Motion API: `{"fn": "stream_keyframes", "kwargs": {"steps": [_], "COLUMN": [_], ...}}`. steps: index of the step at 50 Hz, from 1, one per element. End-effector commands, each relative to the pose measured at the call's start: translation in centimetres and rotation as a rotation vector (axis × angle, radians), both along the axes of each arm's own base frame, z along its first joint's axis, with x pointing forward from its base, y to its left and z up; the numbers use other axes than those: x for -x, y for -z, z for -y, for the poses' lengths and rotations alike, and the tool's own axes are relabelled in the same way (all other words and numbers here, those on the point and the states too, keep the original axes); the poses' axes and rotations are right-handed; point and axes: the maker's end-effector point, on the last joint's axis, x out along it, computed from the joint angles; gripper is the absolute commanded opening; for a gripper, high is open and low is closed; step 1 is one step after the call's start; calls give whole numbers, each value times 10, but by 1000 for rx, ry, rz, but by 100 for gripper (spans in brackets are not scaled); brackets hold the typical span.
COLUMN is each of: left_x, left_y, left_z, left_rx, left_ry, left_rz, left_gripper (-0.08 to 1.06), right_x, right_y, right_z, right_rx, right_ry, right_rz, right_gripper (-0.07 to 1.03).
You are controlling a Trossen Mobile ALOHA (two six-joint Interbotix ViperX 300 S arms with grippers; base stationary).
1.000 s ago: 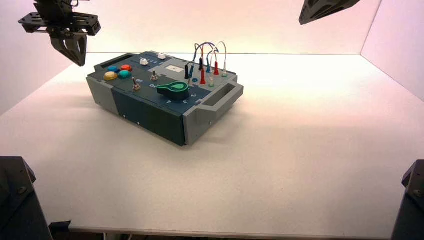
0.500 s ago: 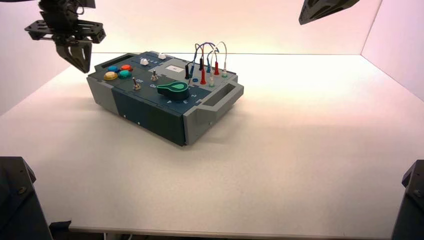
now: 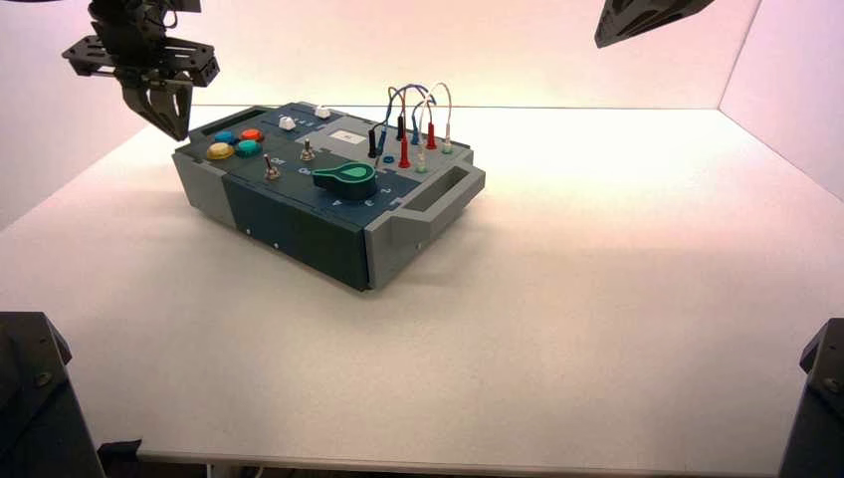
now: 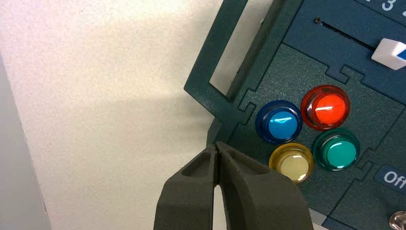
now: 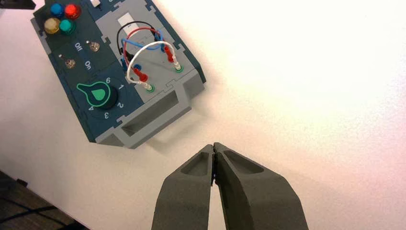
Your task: Move the box to the right.
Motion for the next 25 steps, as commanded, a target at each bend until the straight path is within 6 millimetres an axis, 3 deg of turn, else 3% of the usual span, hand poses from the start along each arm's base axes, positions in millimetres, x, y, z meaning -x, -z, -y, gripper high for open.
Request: {"fn": "stream_keyframes", "kwargs": {"steps": [1,25], "left_x": [-14,-26], "left_y": [-12,-6], "left_z": [-2,-9], "left_rx": [-17,-50], "left_ry": [18,41], "left_rz": [53,55], "left_gripper": [-3,-3], "right_x": [-9,-9], "right_y": [-15,-13], "right_z": [-3,-3], "right_rx": [-16,-14], "right_ry": [1,1], "right_rz": [45,44], "right_gripper": [-2,-2]}}
